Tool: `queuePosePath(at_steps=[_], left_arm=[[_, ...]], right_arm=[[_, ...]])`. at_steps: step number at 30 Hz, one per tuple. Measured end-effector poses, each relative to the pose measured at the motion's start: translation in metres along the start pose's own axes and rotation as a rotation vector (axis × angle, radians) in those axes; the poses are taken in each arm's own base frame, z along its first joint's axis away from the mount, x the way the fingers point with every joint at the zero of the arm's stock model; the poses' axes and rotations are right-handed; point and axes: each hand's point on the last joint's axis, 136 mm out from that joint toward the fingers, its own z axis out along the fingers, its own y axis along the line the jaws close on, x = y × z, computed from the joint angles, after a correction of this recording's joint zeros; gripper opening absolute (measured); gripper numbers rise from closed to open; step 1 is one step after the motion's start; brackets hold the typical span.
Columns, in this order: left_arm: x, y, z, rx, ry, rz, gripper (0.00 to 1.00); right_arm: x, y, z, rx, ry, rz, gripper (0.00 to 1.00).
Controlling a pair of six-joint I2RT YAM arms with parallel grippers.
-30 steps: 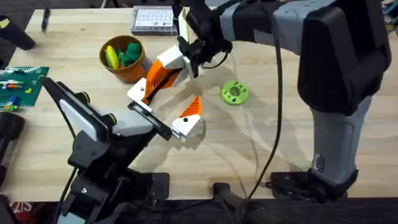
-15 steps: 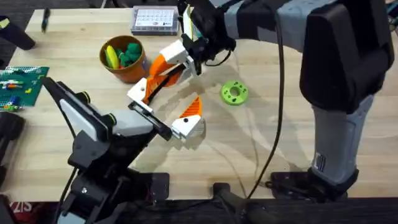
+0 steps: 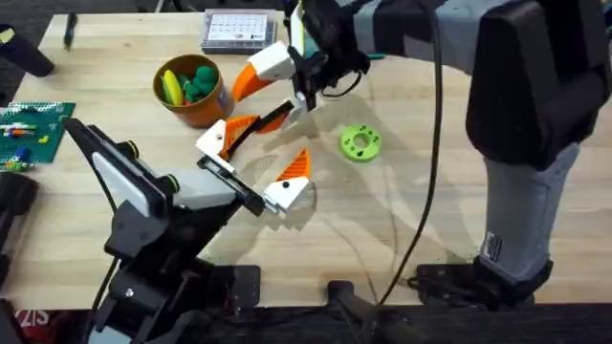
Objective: Pick up the gripper from the table and insert it into the empty holder that is missing its gripper. Then pick up a screw, insert it into the mounting hole, and use the screwdriver to tighten it. Finally, clean up the table by picking up the vegetable and placing it into the bucket.
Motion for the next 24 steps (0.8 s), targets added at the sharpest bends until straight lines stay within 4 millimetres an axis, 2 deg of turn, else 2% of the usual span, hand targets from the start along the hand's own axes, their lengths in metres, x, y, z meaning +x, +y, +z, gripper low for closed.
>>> queuePosePath(at_steps=[6,12,18,24], left_arm=[[0.000,-0.004,0.000,0.022,0.001,0.000,0.990],[0.000,-0.010,0.000,0.059,0.001,0.001,0.990],[0.000,-0.019,-0.001,0.108,0.002,0.002,0.990],[0.000,-0.030,-0.003,0.174,0.005,0.002,0.990]], right_arm=[[-0.017,-0.011,-0.024,0.058,-0.070,-0.043,0.995],[-0.035,-0.026,-0.047,0.195,-0.145,-0.038,0.995],[-0.054,-0.011,-0.072,0.287,-0.204,-0.081,0.995],[-0.035,0.012,-0.100,0.428,-0.205,-0.085,0.994]])
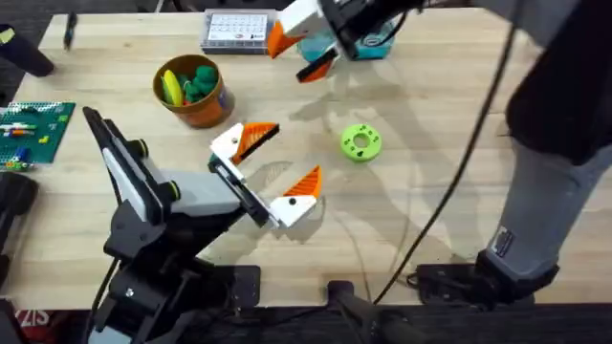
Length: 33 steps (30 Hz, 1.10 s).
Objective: Pick up the gripper from the table and insert it into the empty holder that is missing its gripper. Then pick up a screw, insert it into the mounting hole, and use the screwdriver to tighten it. Finally, clean up the table by picking up the vegetable and placing it into the bucket.
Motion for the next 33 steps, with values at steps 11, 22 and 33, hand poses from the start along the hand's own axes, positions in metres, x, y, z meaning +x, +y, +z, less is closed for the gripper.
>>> queuePosePath(at_steps=[11,22,33], left_arm=[[0.001,-0.011,0.000,0.064,0.004,0.000,0.990],[0.001,-0.012,0.000,0.068,0.004,0.000,0.990],[0.001,-0.012,0.000,0.069,0.004,0.000,0.990]], right_arm=[[0.043,0.009,-0.048,0.262,0.070,-0.080,0.994],[0.071,0.018,-0.120,0.672,0.027,-0.169,0.995],[0.108,0.042,-0.162,0.826,-0.062,-0.158,0.996]])
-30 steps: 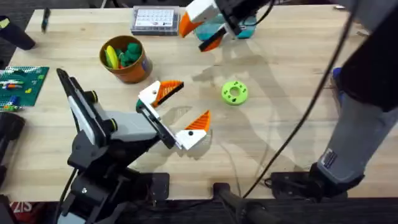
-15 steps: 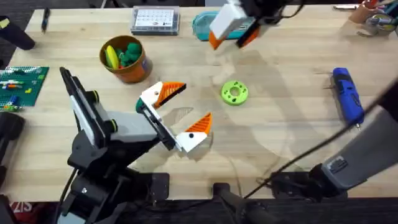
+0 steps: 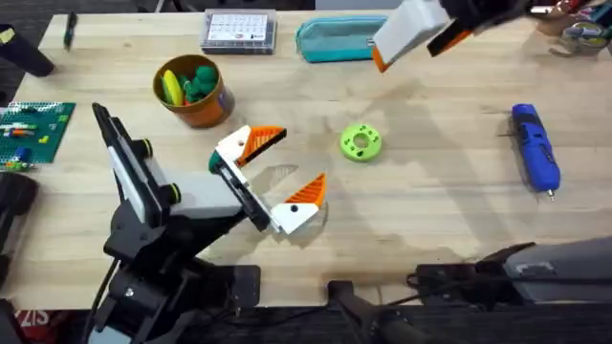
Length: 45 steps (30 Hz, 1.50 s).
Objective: Pick up the gripper from the table and insert it into the empty holder that is missing its gripper. Then pick up a screw, insert it into the mounting hole, and use the screwdriver to tighten it. Finally, clean up the table by picking up the vegetable and placing it into the bucket.
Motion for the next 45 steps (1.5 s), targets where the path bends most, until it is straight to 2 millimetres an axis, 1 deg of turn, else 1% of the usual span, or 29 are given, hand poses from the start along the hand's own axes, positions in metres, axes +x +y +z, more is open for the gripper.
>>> queuePosePath(at_steps=[2,3,4,10,11,13,14,17,18,20,21,23,25,30,34,39,41,45], left_arm=[[0.000,0.000,0.000,0.000,0.000,0.000,0.990],[0.000,0.000,0.000,0.000,0.000,0.000,0.990],[0.000,0.000,0.000,0.000,0.000,0.000,0.990],[0.000,0.000,0.000,0.000,0.000,0.000,0.990],[0.000,0.000,0.000,0.000,0.000,0.000,0.990],[0.000,0.000,0.000,0.001,0.000,0.000,0.990],[0.000,0.000,0.000,0.002,0.000,0.000,0.990],[0.000,-0.001,0.000,0.005,0.000,0.001,0.990],[0.000,-0.001,0.000,0.005,0.000,0.001,0.990],[0.000,-0.001,0.000,0.005,0.000,0.001,0.990],[0.000,-0.001,0.000,0.007,0.000,0.001,0.990],[0.000,-0.001,0.000,0.007,0.000,0.001,0.990],[0.000,-0.001,0.000,0.008,0.001,0.001,0.990],[0.000,-0.001,0.000,0.008,0.000,0.001,0.990],[0.000,-0.002,0.000,0.009,0.000,0.003,0.990],[0.000,-0.002,0.000,0.010,0.000,0.003,0.990],[0.000,-0.002,0.000,0.011,0.001,0.003,0.990],[0.000,-0.002,0.000,0.011,0.000,0.003,0.990]], right_arm=[[0.010,-0.002,0.008,0.005,-0.007,0.019,0.996],[0.017,0.000,0.018,-0.018,-0.016,0.034,0.996],[0.031,0.011,0.042,-0.107,-0.039,0.058,0.995],[0.030,0.011,0.042,-0.108,-0.040,0.058,0.995],[0.027,0.013,0.044,-0.124,-0.054,0.056,0.995],[-0.013,0.035,0.058,-0.292,-0.266,-0.017,0.995],[-0.018,0.048,0.069,-0.383,-0.275,-0.035,0.995],[-0.005,0.076,0.112,-0.624,-0.155,0.000,0.994],[-0.004,0.083,0.123,-0.689,-0.125,0.017,0.995],[-0.004,0.093,0.138,-0.802,-0.087,0.049,0.994],[-0.006,0.097,0.141,-0.851,-0.076,0.062,0.994],[-0.005,0.104,0.141,-0.923,-0.050,0.088,0.994],[-0.005,0.109,0.136,-0.977,-0.033,0.103,0.995],[-0.004,0.120,0.125,-1.052,-0.016,0.107,0.995],[0.000,0.132,0.122,-1.083,0.009,0.090,0.995],[0.006,0.150,0.124,-1.092,0.038,0.059,0.994],[0.004,0.154,0.124,-1.094,0.029,0.043,0.983],[-0.005,0.155,0.123,-1.094,-0.009,0.022,0.923]])
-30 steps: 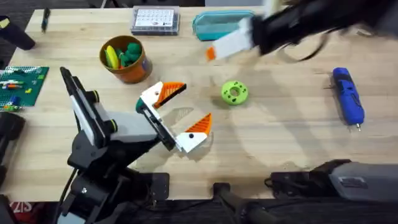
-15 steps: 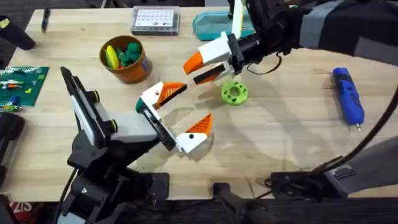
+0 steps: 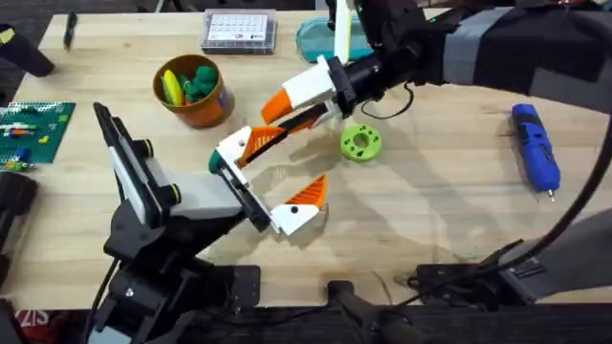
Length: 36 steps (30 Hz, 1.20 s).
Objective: Pick up the gripper from the table and insert it into the empty holder that is missing its gripper. Then pick up a screw, insert it into the mounting hole, and use the screwdriver to tighten it. Finally, clean up the table by picking up the vegetable and placing it into the bucket.
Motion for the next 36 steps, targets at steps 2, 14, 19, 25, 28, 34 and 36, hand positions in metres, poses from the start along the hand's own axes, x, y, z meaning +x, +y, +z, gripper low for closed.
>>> queuePosePath(at_steps=[2,14,19,25,28,34,36], left_arm=[[0.000,0.000,0.000,0.000,0.000,0.000,0.990],[0.000,0.000,0.000,0.000,0.000,0.000,0.990],[0.000,0.000,0.000,0.000,0.000,0.000,0.990],[0.000,0.000,0.000,0.000,0.000,0.000,0.990],[0.000,0.000,0.000,0.000,0.000,0.000,0.990],[0.000,0.000,0.000,0.000,0.000,0.003,0.990],[0.000,0.000,0.000,0.001,0.000,0.003,0.990]], right_arm=[[-0.001,0.000,0.001,0.001,-0.002,0.002,0.872],[0.008,0.005,0.013,-0.006,0.035,0.041,0.645],[0.011,0.002,0.013,0.008,0.041,0.070,0.540],[0.012,-0.002,0.013,0.028,0.041,0.082,0.365],[0.012,-0.003,0.013,0.034,0.039,0.082,0.288],[0.010,-0.005,0.012,0.042,0.033,0.079,0.045],[0.010,-0.005,0.011,0.042,0.032,0.082,0.017]])
